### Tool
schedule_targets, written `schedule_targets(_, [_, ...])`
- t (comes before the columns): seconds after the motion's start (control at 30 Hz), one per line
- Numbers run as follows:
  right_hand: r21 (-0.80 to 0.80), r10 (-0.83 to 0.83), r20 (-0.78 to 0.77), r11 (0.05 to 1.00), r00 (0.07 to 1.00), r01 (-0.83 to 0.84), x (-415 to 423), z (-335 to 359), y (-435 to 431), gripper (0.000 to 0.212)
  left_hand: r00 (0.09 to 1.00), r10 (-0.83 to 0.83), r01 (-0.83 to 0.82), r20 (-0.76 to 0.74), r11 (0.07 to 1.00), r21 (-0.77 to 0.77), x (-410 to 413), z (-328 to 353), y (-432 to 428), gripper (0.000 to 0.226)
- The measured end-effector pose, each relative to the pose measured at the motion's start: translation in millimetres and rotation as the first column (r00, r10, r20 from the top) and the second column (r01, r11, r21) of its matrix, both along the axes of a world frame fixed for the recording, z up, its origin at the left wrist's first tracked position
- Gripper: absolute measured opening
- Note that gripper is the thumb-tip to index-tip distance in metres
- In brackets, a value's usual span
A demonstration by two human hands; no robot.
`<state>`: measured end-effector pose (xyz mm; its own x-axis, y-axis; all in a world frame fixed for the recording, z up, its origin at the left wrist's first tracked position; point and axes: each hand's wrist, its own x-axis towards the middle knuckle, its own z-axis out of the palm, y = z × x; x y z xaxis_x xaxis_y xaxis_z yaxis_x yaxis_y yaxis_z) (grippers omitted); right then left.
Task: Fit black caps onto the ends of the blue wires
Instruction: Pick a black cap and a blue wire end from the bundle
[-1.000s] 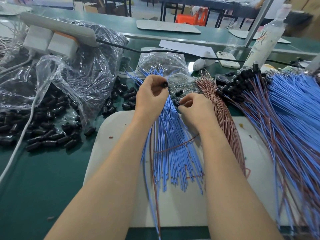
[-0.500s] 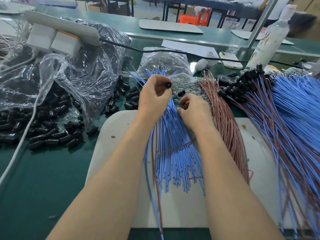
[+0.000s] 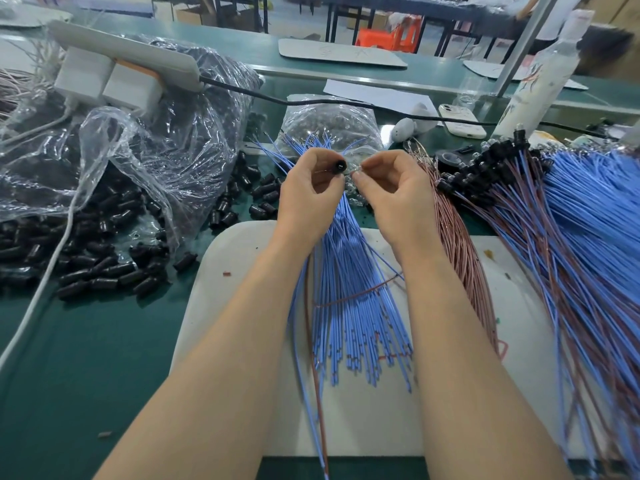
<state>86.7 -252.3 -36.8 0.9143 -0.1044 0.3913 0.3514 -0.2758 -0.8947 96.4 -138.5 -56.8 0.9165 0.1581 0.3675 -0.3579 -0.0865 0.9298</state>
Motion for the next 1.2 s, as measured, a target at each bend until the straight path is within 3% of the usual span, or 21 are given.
schedule_targets(0.2, [-0.158,-0.123,0.056,0.979,0.991,0.131,-3,1,2,0.015,1.0,-0.002,0.002,-0.005,1.0,0.03,-1,2,0,0.022])
schedule_targets(0.3, [-0.202,-0.102,0.048,0.973,0.994,0.11,-3,-1,8,0.013,1.0,-0.023,0.023,-0.009,0.997,0.071,-2,2,-2,0.02])
schedule_targets(0.5, [-0.301,-0.157,0.162,0.932,0.974,0.2,-2,-6,12,0.015,0.998,0.05,-0.055,0.029,0.968,0.244,-4,-1,-6,0.033])
schedule_targets(0.7, [-0.318,-0.146,0.224,0.924,0.964,0.213,-4,-7,18,0.014,0.983,0.181,-0.18,0.038,0.897,0.403,-2,-4,-3,0.014])
schedule_targets(0.87, [-0.328,-0.12,0.234,0.924,0.965,0.195,-6,-6,18,0.012,0.973,0.225,-0.224,0.05,0.868,0.443,1,-7,-3,0.039])
schedule_targets(1.0, [-0.329,-0.107,0.225,0.927,0.969,0.179,-7,-6,18,0.012,0.97,0.236,-0.236,0.059,0.853,0.465,2,-8,-2,0.045])
schedule_targets(1.2, [-0.338,-0.088,0.211,0.928,0.973,0.158,-6,-7,15,0.012,0.975,0.213,-0.22,0.065,0.872,0.437,-2,-8,-2,0.014])
